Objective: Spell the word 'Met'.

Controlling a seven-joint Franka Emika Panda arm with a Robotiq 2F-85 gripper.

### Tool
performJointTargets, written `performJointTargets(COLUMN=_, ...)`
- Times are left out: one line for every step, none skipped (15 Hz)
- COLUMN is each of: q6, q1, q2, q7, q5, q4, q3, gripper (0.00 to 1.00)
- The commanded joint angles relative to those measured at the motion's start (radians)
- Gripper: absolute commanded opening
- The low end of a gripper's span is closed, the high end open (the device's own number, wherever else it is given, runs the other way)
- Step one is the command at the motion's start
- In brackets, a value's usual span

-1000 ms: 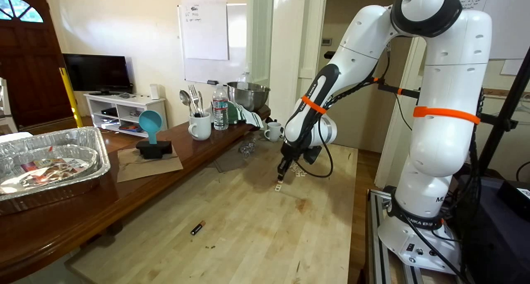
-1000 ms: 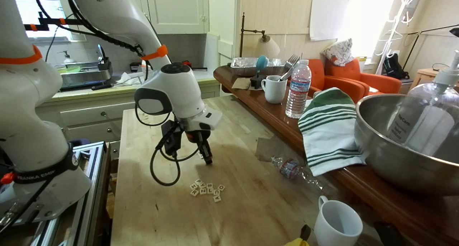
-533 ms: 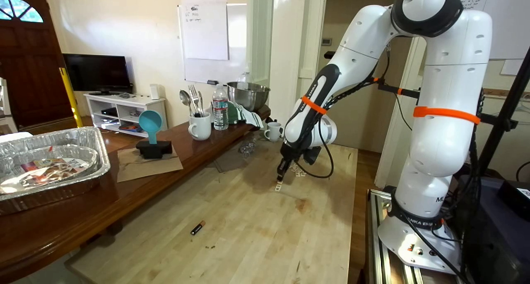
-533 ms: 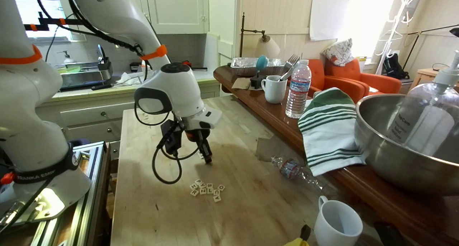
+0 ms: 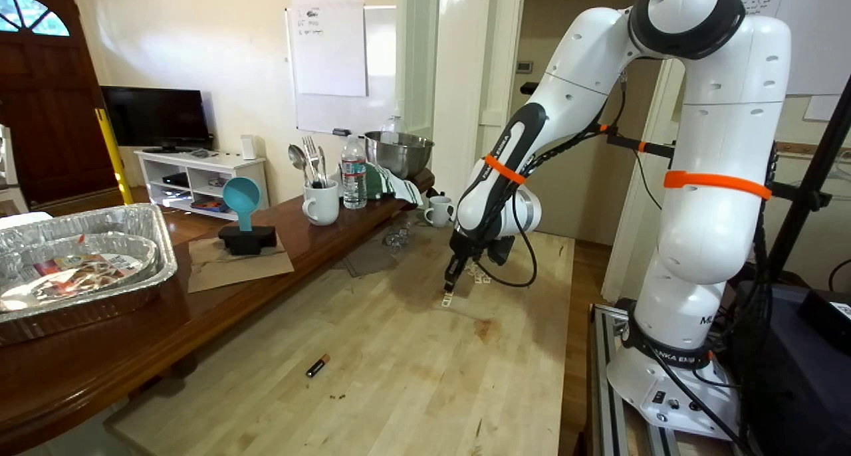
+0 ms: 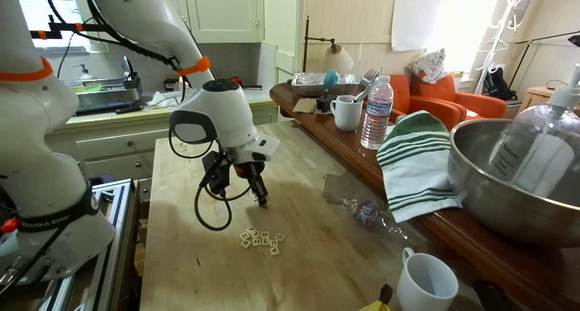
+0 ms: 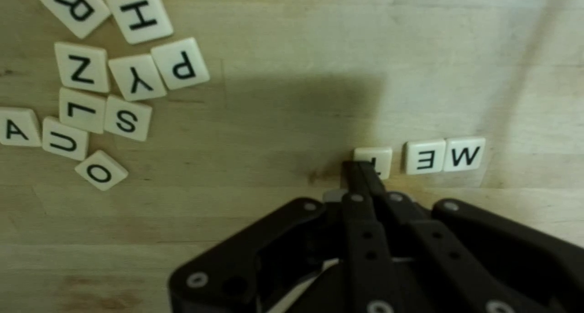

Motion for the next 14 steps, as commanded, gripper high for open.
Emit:
performJointTargets(q6=0.028, q1=0.011, q2=0.037, q7=-0.02, q5=0.01, q4=-0.006, q3=0.008, gripper=0.0)
performJointTargets(q6=0.028, q1=0.011, q2=0.038, q7=-0.022, q5=0.009, q4=-0.006, q3=0.007, gripper=0.0)
performJointTargets(q6=0.03, q1=0.012, q2=0.039, q7=-0.024, q5=0.008, q4=-0.006, q3=0.007, gripper=0.0)
performJointTargets(q6=0.03, q1=0.013, q2=0.039, q7=-0.028, q5=0.008, q4=-0.006, q3=0.006, gripper=0.0)
performJointTargets(q6=0.029, q1=0.013, q2=0.039, q7=-0.031, q5=0.008, q4=-0.006, q3=0.006, gripper=0.0)
performJointTargets(q6=0.029, q1=0.013, q2=0.04, q7=-0.036, q5=0.008, q4=-0.006, q3=0.006, gripper=0.0)
performJointTargets(q6=0.029, q1=0.014, q2=0.04, q7=-0.039, q5=0.009, q4=-0.006, q3=0.006, gripper=0.0)
performJointTargets(q6=0.029, q1=0.013, q2=0.04, q7=-0.042, q5=0.01, q4=-0.007, q3=0.007, gripper=0.0)
performJointTargets(q6=0.027, q1=0.013, q2=0.04, q7=-0.044, q5=0.012, q4=-0.007, q3=0.007, gripper=0.0)
performJointTargets(q6=0.027, q1=0.014, q2=0.04, q7=-0.046, q5=0.013, q4=-0.007, q3=0.008, gripper=0.0)
performJointTargets(q6=0.027, q1=0.014, q2=0.041, q7=-0.049, q5=0.012, q4=-0.007, q3=0.007, gripper=0.0)
performJointTargets(q6=0.028, q1=0.014, q2=0.042, q7=-0.051, q5=0.013, q4=-0.007, q3=0.007, gripper=0.0)
performJointTargets(q6=0.028, q1=0.015, q2=0.042, q7=-0.053, q5=0.013, q4=-0.007, q3=0.007, gripper=0.0)
performJointTargets(q6=0.028, q1=0.015, q2=0.043, q7=-0.054, q5=0.013, q4=-0.007, q3=0.007, gripper=0.0)
